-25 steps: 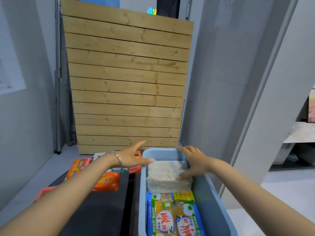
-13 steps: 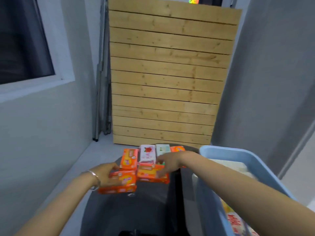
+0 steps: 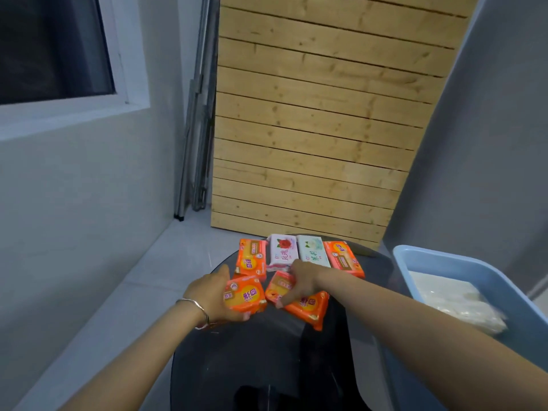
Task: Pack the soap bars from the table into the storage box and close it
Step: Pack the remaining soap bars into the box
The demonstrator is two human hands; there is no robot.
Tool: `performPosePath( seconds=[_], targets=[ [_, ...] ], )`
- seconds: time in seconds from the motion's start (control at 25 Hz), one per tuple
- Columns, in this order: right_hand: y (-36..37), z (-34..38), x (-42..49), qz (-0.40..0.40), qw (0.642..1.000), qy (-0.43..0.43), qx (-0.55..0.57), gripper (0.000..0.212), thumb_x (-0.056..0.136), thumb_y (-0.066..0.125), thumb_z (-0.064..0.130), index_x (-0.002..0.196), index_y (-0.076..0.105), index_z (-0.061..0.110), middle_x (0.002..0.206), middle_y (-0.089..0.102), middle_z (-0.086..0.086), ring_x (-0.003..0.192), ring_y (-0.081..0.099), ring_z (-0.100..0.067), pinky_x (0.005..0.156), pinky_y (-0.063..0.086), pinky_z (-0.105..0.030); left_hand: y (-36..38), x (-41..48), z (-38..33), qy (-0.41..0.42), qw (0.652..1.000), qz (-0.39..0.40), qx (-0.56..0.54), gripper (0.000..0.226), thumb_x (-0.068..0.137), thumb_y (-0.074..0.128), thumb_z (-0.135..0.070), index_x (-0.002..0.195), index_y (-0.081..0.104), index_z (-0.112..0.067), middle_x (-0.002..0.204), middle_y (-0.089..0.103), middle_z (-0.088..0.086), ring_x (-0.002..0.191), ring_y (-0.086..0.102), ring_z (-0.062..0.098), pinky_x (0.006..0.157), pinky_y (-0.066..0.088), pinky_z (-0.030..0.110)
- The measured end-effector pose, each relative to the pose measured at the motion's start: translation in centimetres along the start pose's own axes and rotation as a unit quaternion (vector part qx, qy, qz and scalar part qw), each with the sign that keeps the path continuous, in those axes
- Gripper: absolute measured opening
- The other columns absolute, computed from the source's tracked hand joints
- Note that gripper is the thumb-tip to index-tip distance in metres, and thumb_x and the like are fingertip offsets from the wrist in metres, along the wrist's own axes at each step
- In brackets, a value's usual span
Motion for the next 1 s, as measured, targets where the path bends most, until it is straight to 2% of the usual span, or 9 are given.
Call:
performPosePath(
  seconds=[0.12,0.28,0.4,0.48,0.56,0.68,0.76,0.84,1.0],
  targets=[
    [-0.1,0.4,-0.7,-0.022,1.0,-0.006,-0.017,0.102,0.064,0.077,0.056,0.141,0.026,0.013,0.137,0.05,-0.009,0.121,0.054,-0.029,0.097,0.047,-0.04,0.3,-0.8,0.4,-0.026,1.0,0.007,-0.01,0.083,0.043,0.065,-0.079,0.103,0.034,-0.03,0.101,0.059,-0.007,0.087,0.058,0.011,0.067,0.05,0.023],
    [-1.2,0.8,-3.0,-0.017,0.998,-0.046,-0.049,0.062,0.074,0.072,0.048,0.118,0.058,0.006,0.119,0.063,-0.011,0.095,0.059,-0.022,0.076,0.046,-0.03,0.8,-2.3,0.3,-0.069,0.992,0.045,-0.098,0.051,0.057,0.066,-0.07,0.08,0.056,-0.027,0.075,0.061,-0.011,0.072,0.059,0.007,0.056,0.043,0.02],
    [-3.8,0.4,-6.8,-0.08,0.994,-0.069,-0.038,0.049,0.077,0.072,0.044,0.102,0.061,0.003,0.104,0.064,-0.011,0.089,0.059,-0.024,0.071,0.046,-0.033,-0.7,-3.2,-0.4,-0.087,0.985,0.0,-0.147,0.043,0.062,0.07,-0.062,0.071,0.054,-0.023,0.07,0.064,-0.008,0.065,0.061,0.008,0.052,0.042,0.021],
    [-7.1,-1.1,-10.5,-0.159,0.983,-0.084,0.04,0.049,0.076,0.073,0.043,0.099,0.065,0.0,0.103,0.068,-0.017,0.09,0.064,-0.029,0.074,0.049,-0.036,-1.4,-3.7,-1.8,-0.09,0.955,-0.016,-0.284,0.04,0.065,0.075,-0.05,0.072,0.058,-0.015,0.062,0.068,-0.005,0.057,0.066,0.011,0.049,0.047,0.023],
    [-10.3,-3.8,-15.0,-0.208,0.95,-0.114,0.202,0.037,0.077,0.074,0.039,0.089,0.066,0.004,0.088,0.07,-0.02,0.07,0.062,-0.024,0.063,0.048,-0.033,-1.7,-4.3,-5.0,-0.075,0.907,0.007,-0.414,0.035,0.069,0.076,-0.041,0.08,0.065,-0.01,0.06,0.073,-0.002,0.055,0.069,0.014,0.055,0.055,0.026],
    [-13.0,-9.1,-21.1,-0.229,0.878,-0.134,0.398,0.036,0.079,0.073,0.031,0.103,0.067,0.005,0.072,0.072,-0.005,0.058,0.066,-0.011,0.056,0.053,-0.022,-2.1,-5.0,-10.7,-0.048,0.856,0.04,-0.513,0.037,0.073,0.073,-0.038,0.093,0.068,-0.007,0.07,0.076,0.004,0.063,0.072,0.02,0.061,0.057,0.031],
    [-13.3,-12.7,-24.3,-0.243,0.862,-0.13,0.426,0.037,0.079,0.072,0.034,0.105,0.068,0.009,0.074,0.075,-0.002,0.059,0.07,-0.006,0.053,0.055,-0.018,-2.1,-5.6,-14.4,-0.03,0.833,0.052,-0.55,0.033,0.074,0.071,-0.04,0.089,0.068,-0.01,0.068,0.076,0.004,0.06,0.072,0.017,0.053,0.055,0.024],
    [-12.2,-16.0,-26.3,-0.232,0.86,-0.107,0.442,0.031,0.079,0.07,0.039,0.099,0.068,0.015,0.078,0.077,-0.003,0.062,0.072,-0.007,0.053,0.054,-0.017,-2.2,-6.2,-17.3,-0.017,0.825,0.045,-0.563,0.032,0.075,0.068,-0.045,0.084,0.069,-0.014,0.071,0.077,0.004,0.061,0.073,0.016,0.057,0.054,0.025],
    [-5.3,-19.9,-26.1,-0.133,0.861,-0.027,0.489,0.02,0.083,0.068,0.033,0.082,0.067,0.013,0.078,0.076,-0.005,0.066,0.072,-0.014,0.061,0.06,-0.025,-2.6,-7.1,-20.4,-0.012,0.807,0.011,-0.59,0.033,0.077,0.063,-0.05,0.086,0.069,-0.019,0.072,0.077,0.001,0.065,0.072,0.014,0.065,0.053,0.029]
  ],
)
Point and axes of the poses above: each hand's wrist, its own x-axis towards the middle knuckle, its own y-axis out of the palm, z = x × y, the point moved 9 cm from there along x, towards the middle knuckle
